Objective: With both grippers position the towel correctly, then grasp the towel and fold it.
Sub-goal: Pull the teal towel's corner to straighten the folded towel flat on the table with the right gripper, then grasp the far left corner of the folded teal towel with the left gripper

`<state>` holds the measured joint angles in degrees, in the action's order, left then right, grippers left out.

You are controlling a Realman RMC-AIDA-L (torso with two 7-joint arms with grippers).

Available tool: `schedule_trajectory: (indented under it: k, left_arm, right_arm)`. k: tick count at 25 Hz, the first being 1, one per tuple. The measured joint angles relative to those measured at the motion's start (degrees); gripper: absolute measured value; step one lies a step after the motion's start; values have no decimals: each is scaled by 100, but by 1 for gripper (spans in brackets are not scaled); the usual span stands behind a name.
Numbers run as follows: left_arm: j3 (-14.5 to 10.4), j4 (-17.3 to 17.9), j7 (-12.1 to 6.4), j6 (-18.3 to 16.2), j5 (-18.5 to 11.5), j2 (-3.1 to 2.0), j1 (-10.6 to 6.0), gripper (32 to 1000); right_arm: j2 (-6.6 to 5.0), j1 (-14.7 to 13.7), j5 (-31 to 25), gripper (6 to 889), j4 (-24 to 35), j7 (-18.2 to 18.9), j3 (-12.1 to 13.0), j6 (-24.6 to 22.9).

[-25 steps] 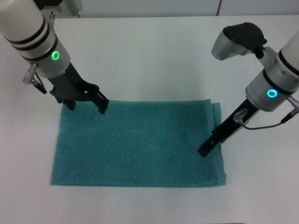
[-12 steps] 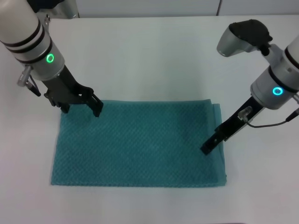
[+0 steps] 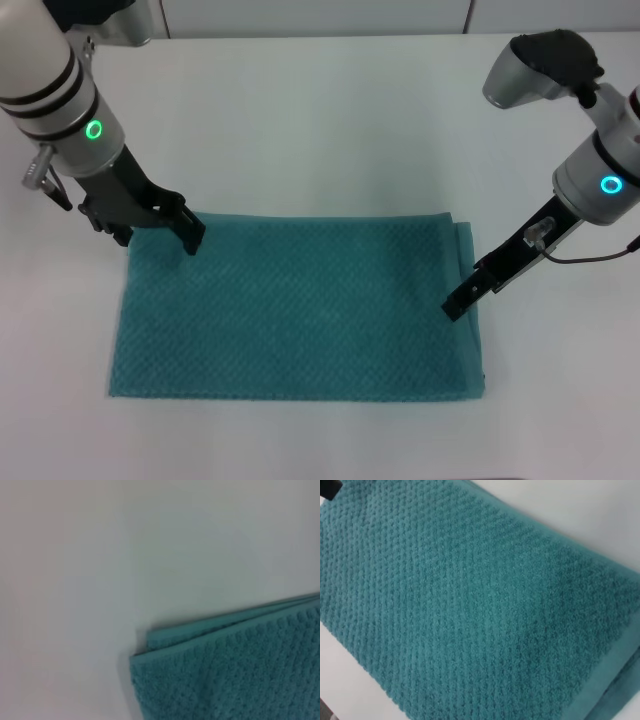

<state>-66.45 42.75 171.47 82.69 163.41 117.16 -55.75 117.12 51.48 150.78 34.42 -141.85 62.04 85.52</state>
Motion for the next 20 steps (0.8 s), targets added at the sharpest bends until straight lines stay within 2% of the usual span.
schedule_trajectory:
  k: [8,13,20]
  left_arm:
    - [39,5,0,46,113,0,20,909]
    - [26,7,0,46,113,0,20,909]
    - [2,7,0,45,112,0,42,909]
  right_arm:
    - [-28,28,8,864,73,-24,2,91]
    - [-40,-7,28,863,510,-116,2,367]
    - [-120,-9,47,863,861,-180,2,659]
